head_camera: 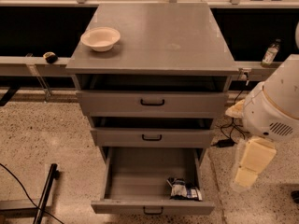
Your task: Pick blue chip bag from bottom drawer and place on counter
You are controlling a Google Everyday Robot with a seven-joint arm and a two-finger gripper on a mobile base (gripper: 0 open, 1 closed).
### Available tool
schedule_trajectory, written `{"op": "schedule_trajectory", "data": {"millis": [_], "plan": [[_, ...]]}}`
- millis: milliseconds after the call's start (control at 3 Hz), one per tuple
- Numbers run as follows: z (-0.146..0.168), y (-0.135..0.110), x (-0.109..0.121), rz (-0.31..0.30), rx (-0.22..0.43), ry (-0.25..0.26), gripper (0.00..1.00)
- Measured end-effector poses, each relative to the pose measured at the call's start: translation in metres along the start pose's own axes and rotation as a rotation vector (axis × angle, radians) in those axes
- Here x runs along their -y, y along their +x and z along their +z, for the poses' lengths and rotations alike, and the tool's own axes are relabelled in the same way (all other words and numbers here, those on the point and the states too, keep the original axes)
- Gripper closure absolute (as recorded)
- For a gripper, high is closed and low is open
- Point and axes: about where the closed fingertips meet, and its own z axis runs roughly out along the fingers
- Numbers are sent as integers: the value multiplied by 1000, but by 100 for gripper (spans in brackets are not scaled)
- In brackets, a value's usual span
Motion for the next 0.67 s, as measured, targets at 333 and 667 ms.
{"op": "schedule_trajectory", "data": {"millis": [333,667], "plan": [[39,-25,20,-37,53,-22,0],[112,-46,28,-49,147,-59,0]]}}
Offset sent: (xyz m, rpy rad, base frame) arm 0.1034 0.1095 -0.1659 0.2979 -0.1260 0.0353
